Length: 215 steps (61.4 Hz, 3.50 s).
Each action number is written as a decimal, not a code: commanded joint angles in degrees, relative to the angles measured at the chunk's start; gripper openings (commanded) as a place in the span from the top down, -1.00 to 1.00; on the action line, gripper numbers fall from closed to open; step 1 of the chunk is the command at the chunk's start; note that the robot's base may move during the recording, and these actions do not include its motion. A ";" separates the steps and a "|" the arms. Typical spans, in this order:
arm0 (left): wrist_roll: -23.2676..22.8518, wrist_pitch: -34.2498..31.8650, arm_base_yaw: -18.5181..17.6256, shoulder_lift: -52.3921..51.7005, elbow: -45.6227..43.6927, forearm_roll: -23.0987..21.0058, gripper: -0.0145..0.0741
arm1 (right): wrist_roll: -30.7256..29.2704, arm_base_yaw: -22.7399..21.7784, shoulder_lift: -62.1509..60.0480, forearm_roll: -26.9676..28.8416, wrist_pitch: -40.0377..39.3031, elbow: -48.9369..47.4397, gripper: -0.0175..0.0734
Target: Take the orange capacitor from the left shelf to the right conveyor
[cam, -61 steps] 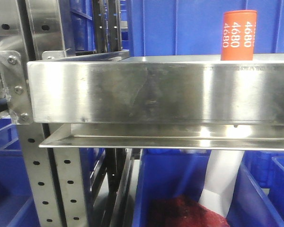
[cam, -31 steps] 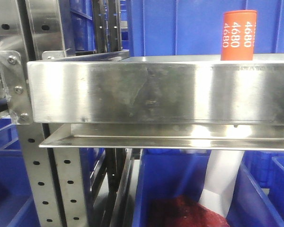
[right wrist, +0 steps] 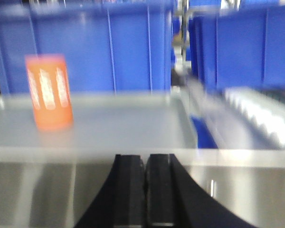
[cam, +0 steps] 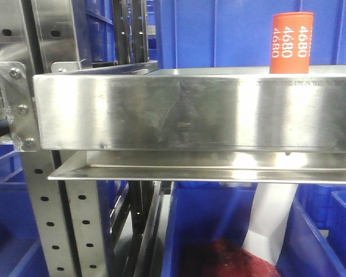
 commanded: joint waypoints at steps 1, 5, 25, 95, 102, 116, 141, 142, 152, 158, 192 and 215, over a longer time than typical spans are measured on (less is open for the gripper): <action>0.03 -5.12 -0.07 -1.09 -0.31 0.00 0.91 | -0.17 -0.08 0.44 -0.07 -0.37 -8.31 0.49; 0.03 -5.12 -0.07 -1.09 -0.31 0.00 0.91 | -0.17 0.03 2.80 -0.07 3.56 -13.51 0.48; 0.03 -5.12 -0.07 -1.09 -0.31 0.00 0.91 | -0.17 5.02 20.77 -0.07 7.82 -28.44 -0.31; 0.03 -5.12 -0.07 -1.09 -0.31 0.00 0.91 | -0.17 16.24 72.42 -0.07 -29.76 -32.45 -0.78; 0.03 -5.12 -0.07 -1.09 -0.31 0.00 0.91 | -0.13 16.18 75.89 -0.07 -35.53 -32.45 -0.78; 0.03 -5.12 -0.07 -1.09 -0.31 0.00 0.91 | -0.06 16.18 79.28 -0.07 -39.11 -32.45 -0.37; 0.03 -5.12 -0.07 -1.09 -0.31 0.00 0.91 | -0.06 16.18 71.96 -1.07 -34.69 -32.45 0.30; 0.03 -5.12 -0.07 -1.09 -0.31 0.00 0.91 | -0.06 16.18 71.18 -1.07 -34.05 -32.45 0.30; 0.03 -5.12 -0.07 -1.09 -0.31 0.00 0.91 | -0.11 14.23 61.56 -1.07 -22.26 -32.45 0.30; 0.03 -5.12 -0.07 -1.09 -0.31 0.00 0.91 | -0.11 12.44 55.29 -1.32 -12.61 -32.45 0.30; 0.03 -5.12 -0.07 -1.09 -0.31 0.00 0.91 | -0.11 10.55 17.16 -2.64 22.09 -30.15 0.30; 0.03 -5.12 -0.07 -1.09 -0.31 0.00 0.91 | -0.11 10.55 3.71 -2.68 22.33 -26.69 0.30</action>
